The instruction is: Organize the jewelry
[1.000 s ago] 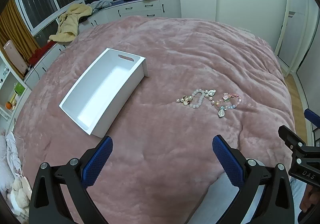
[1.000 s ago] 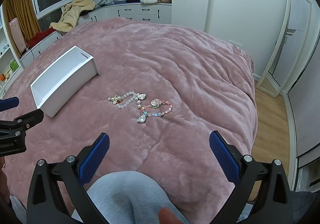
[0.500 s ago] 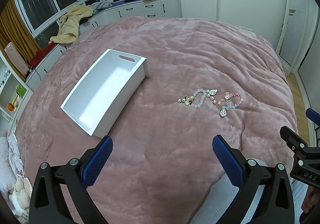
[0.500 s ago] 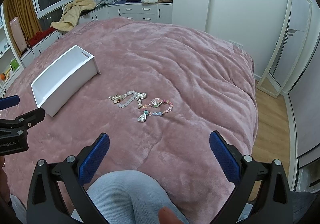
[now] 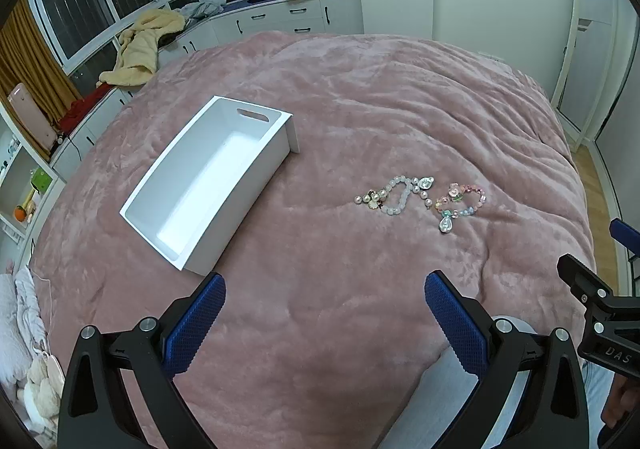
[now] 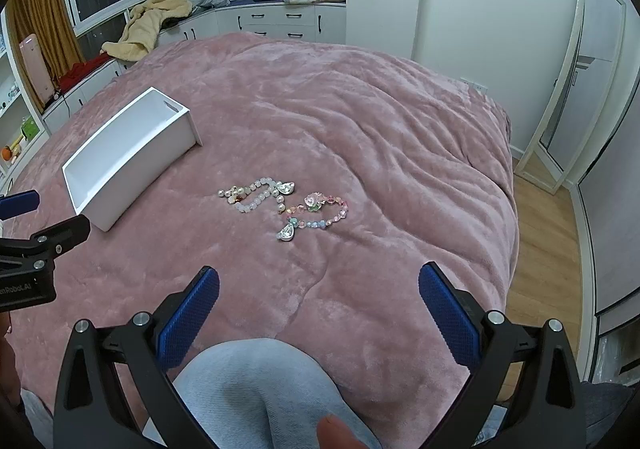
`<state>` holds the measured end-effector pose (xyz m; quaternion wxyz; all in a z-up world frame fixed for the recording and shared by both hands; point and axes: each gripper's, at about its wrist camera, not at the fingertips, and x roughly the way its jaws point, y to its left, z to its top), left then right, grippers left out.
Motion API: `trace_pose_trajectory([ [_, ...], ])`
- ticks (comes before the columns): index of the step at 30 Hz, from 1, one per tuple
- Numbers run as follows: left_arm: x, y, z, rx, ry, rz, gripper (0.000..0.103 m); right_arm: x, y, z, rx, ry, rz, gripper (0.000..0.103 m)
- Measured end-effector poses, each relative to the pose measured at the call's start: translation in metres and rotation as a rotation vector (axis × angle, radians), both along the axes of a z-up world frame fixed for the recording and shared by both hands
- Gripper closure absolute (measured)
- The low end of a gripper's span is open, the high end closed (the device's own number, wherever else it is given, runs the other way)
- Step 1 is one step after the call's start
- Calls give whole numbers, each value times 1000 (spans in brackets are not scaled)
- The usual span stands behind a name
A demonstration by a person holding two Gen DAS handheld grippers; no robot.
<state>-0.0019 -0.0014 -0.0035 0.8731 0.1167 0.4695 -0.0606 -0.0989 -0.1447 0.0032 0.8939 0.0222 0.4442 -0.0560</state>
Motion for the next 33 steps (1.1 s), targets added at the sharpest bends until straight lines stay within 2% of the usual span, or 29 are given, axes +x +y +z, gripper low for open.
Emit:
trace_pose_trajectory([
  [9, 0, 0, -3, -18, 22, -7, 2, -1, 1, -2, 3, 1, 0, 4],
  [17, -3, -5, -2, 7, 8, -6, 2, -1, 1, -1, 6, -1, 0, 4],
  [33, -4, -9, -1, 1, 13, -8, 2, -3, -4, 0, 13, -7, -4, 4],
])
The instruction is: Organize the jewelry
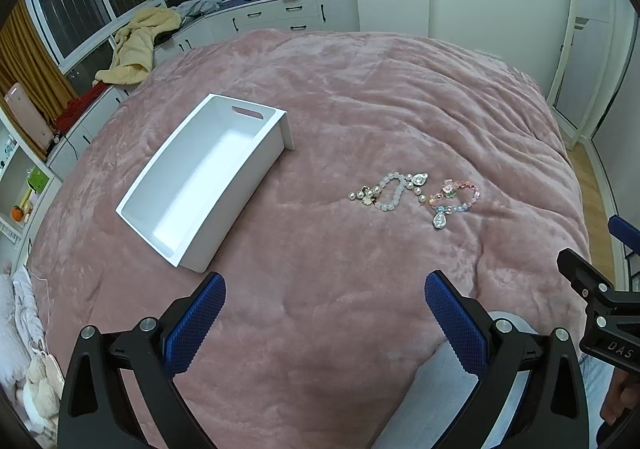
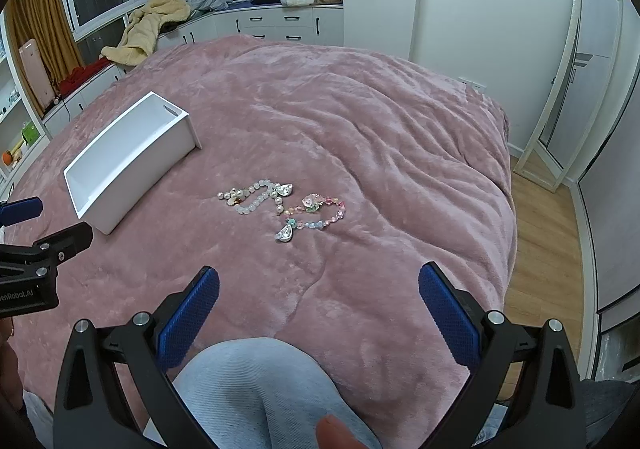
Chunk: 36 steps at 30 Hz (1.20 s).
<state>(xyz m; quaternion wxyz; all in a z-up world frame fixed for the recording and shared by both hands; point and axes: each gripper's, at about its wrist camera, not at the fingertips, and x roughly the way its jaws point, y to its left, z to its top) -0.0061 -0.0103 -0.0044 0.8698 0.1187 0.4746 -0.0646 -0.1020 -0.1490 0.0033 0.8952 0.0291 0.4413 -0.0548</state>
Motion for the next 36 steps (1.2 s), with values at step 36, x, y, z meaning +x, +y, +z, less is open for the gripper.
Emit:
trace_pose_trajectory([
  [36, 128, -49, -120, -83, 62, -87, 2, 113, -56, -100, 64, 106, 42, 5],
])
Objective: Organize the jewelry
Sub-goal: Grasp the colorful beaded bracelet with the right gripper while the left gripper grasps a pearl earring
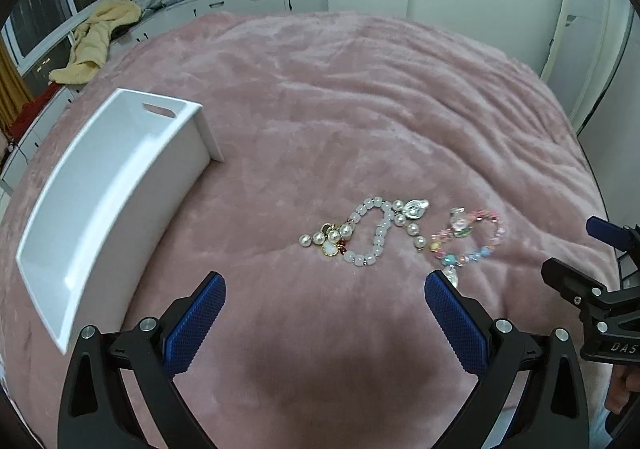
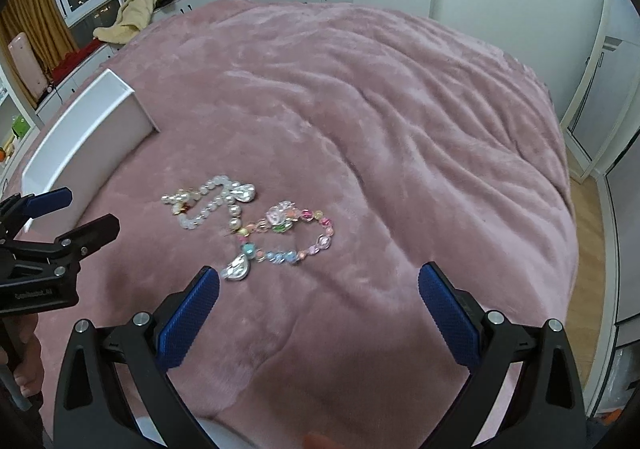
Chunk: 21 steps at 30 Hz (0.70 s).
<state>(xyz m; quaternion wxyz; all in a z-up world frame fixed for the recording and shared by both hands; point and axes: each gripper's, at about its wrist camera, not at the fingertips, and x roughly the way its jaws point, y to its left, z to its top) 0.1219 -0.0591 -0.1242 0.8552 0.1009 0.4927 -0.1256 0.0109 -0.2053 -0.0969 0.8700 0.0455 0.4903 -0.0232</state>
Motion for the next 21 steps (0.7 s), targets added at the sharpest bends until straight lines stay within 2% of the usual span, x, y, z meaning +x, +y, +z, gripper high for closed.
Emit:
trace_pose_trajectory([
  [9, 50, -6, -48, 1, 42, 14, 2, 37, -17, -44, 26, 45, -5, 6],
  [11, 59, -7, -58, 11, 54, 19, 7, 44, -19, -52, 26, 54, -3, 7],
  [12, 63, -7, -63, 12, 63, 18, 8, 46, -20, -55, 26, 57, -1, 11],
  [14, 70, -8, -73, 24, 81, 16, 20, 51, -21, -64, 19, 68, 2, 19],
  [15, 71, -9, -77, 28, 89, 16, 22, 53, -22, -68, 17, 73, 3, 21],
  [21, 81, -9, -100, 44, 111, 9, 24, 63, -27, -80, 45, 73, 16, 26],
])
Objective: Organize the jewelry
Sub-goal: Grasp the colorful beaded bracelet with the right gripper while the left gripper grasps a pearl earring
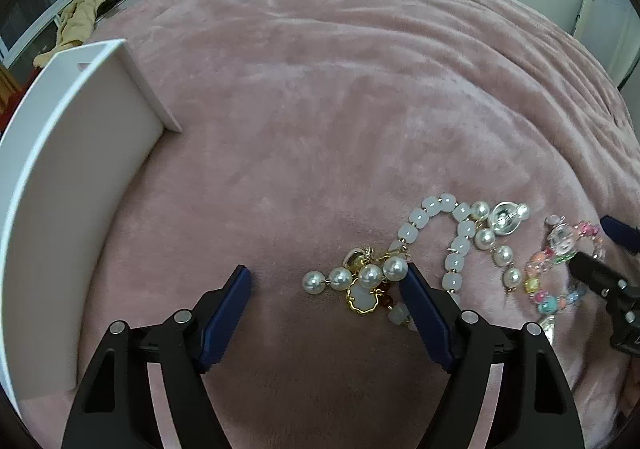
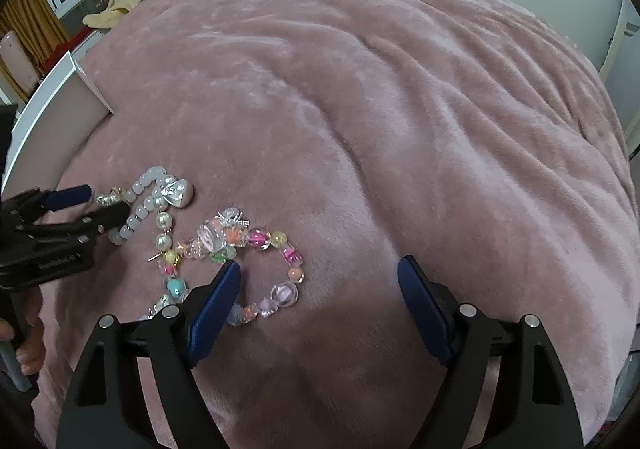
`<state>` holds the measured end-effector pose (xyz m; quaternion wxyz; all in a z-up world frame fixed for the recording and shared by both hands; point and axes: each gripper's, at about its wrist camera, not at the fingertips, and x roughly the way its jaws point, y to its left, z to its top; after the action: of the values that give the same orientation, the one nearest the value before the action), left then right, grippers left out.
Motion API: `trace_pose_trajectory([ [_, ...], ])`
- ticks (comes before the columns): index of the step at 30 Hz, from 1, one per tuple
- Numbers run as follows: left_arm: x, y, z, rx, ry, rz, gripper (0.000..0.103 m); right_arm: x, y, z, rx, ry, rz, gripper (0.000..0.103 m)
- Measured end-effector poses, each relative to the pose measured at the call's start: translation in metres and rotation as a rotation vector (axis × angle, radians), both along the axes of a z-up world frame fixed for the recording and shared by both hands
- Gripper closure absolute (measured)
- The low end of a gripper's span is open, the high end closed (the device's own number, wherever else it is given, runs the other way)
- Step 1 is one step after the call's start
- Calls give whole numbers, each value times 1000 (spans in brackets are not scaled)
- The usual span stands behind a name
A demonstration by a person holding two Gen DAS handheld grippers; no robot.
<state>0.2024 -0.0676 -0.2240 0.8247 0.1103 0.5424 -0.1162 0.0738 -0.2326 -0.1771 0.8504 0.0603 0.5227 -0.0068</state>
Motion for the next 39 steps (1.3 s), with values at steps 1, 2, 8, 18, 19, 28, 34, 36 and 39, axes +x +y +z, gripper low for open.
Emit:
trace_pose_trajectory([
  [1, 1, 0, -3, -5, -3, 1, 24, 0, -1, -1, 6, -6, 3, 29],
  [2, 1, 1, -5, -12, -3, 3, 25, -1, 1, -2, 2, -8, 7, 39],
  [8, 1, 2, 0, -36, -9, 6, 50, -6, 8, 1, -6, -24, 32, 72],
  [18, -6, 8, 25, -61, -33, 4, 72, -18, 4, 29, 43, -83, 9, 92],
  [19, -7, 8, 27, -62, -38, 4, 74, -19, 4, 32, 46, -89, 7, 92],
  [28, -18, 11, 26, -80, -92, -36, 15, -25, 0, 51, 46, -113, 3, 92],
  [34, -1, 7, 7, -64, -24, -32, 65, -31, -2, 54, 34, -117, -4, 92],
  [36, -2, 6, 10, -61, -38, -39, 77, -31, -3, 56, 38, -119, -7, 92],
  [39, -6, 6, 20, -72, -52, -46, 86, -31, -4, 58, 34, -122, -9, 92],
])
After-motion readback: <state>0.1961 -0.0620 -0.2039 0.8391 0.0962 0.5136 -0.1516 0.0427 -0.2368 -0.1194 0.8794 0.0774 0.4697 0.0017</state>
